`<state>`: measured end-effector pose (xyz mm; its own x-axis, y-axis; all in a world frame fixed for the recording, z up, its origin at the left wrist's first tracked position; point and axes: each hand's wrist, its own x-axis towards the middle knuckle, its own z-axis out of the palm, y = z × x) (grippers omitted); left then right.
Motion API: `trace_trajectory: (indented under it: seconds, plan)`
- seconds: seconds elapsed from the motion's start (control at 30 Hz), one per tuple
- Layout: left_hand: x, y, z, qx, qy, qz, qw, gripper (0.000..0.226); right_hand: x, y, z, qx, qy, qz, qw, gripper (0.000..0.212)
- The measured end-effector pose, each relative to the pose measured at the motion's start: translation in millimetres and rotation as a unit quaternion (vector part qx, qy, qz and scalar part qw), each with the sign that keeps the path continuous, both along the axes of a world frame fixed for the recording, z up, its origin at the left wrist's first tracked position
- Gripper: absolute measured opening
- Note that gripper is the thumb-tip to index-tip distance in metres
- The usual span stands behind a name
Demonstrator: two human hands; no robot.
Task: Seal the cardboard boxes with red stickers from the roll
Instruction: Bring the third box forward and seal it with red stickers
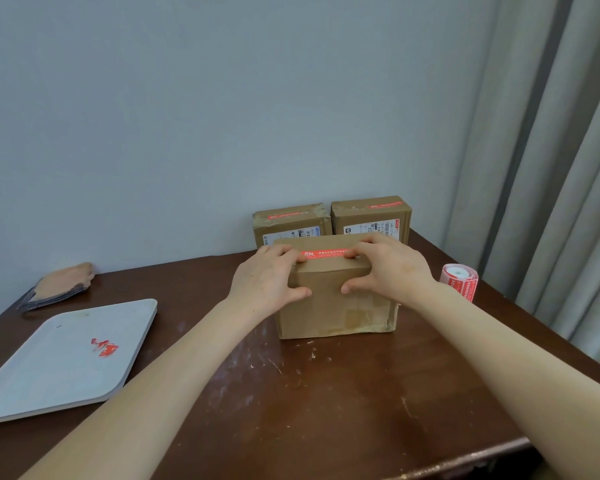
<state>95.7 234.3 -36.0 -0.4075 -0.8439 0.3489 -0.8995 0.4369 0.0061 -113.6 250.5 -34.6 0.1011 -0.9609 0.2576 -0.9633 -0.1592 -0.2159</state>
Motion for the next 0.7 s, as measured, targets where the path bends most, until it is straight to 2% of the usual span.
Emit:
trace_trajectory:
  seconds: [0.37, 0.43, 0.5, 0.63, 0.7]
  plan:
    - [-1.3, 3.1, -2.8, -0.026, 0.018, -0.004, 0.999, 0.057, 0.1, 0.0, 0.0, -0.004, -0.008, 0.001, 1.0, 0.07]
    - [-1.5, 2.1, -2.0, -0.01, 0.032, 0.008, 0.999, 0.059, -2.2, -1.2, -0.6, 0.003, -0.024, -0.003, 1.0, 0.077]
    - [-0.3, 2.5, -1.4, 0.025, 0.083, 0.01, 0.996, 0.06, -7.7, -0.4, -1.7, 0.002, -0.04, -0.003, 0.999, 0.092]
    - [8.3, 5.0, -2.6, 0.003, 0.173, 0.024, 0.985, 0.063, -22.1, 4.6, 0.1, 0.013, -0.214, -0.018, 0.977, 0.113]
    - [10.5, 1.9, -2.3, 0.01, 0.24, 0.061, 0.969, 0.063, -25.6, 3.4, 1.4, 0.042, -0.251, -0.028, 0.967, 0.118]
